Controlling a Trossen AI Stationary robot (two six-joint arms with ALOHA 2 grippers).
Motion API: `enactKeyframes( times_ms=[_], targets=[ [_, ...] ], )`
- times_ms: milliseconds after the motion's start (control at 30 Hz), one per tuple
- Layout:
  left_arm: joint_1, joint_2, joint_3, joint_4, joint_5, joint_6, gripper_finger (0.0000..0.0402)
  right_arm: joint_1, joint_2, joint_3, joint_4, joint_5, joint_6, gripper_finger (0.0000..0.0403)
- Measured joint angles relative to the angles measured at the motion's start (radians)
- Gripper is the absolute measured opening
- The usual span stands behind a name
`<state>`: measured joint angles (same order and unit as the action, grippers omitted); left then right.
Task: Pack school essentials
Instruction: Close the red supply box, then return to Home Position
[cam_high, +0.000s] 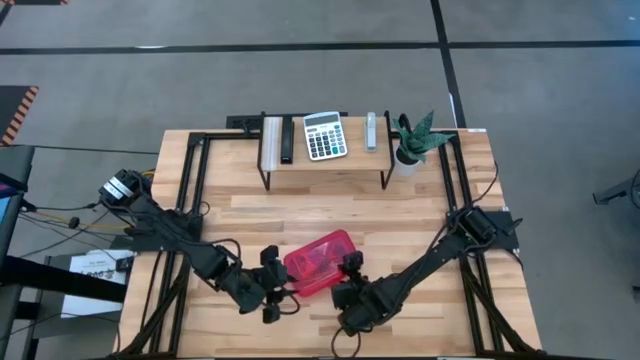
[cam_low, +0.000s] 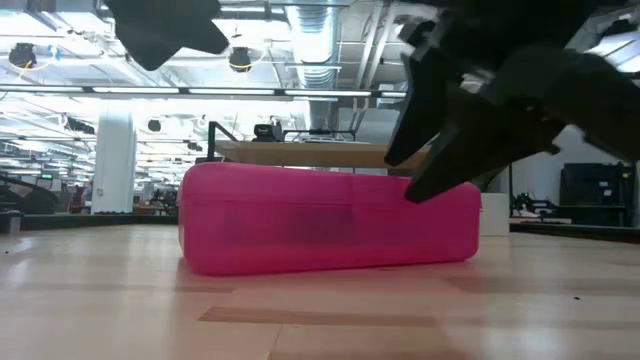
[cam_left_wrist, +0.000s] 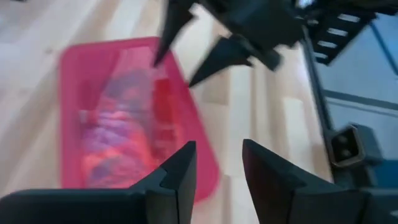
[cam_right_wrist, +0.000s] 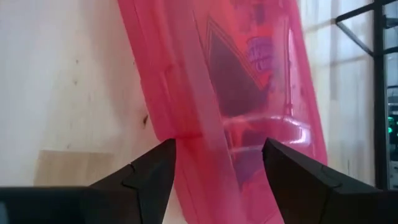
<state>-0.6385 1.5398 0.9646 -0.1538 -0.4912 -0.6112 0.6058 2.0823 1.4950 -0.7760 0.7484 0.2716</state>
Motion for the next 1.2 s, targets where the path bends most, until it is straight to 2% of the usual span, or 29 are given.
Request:
enactKeyframes(
  times_ms=[133, 333, 700, 900, 1033, 1200],
  targets=[
    [-0.031, 0.000, 0.000, 0.020, 0.061, -0.012, 0.0100, -0.022, 0.000, 0.000, 0.001, -0.026, -0.011, 0.0263],
    [-0.076, 0.000, 0.000, 0.015, 0.033, -0.023, 0.0069, -0.048, 0.000, 0.000, 0.007, -0.047, 0.023, 0.0241],
    [-0.091, 0.000, 0.000, -0.035, 0.031, -0.065, 0.0033, -0.055, 0.000, 0.001, 0.011, -0.034, 0.094, 0.0112],
    [-0.091, 0.000, 0.000, -0.053, 0.024, -0.067, 0.0024, -0.055, -0.005, 0.091, -0.043, 0.081, 0.078, 0.0065],
    [-0.091, 0.000, 0.000, -0.052, 0.015, -0.069, 0.0020, -0.055, -0.007, 0.176, -0.117, 0.123, 0.051, 0.0051],
    [-0.113, 0.000, 0.000, -0.077, 0.009, -0.084, 0.0019, -0.042, -0.007, 0.210, -0.187, -0.009, 0.072, 0.0068]
  ],
)
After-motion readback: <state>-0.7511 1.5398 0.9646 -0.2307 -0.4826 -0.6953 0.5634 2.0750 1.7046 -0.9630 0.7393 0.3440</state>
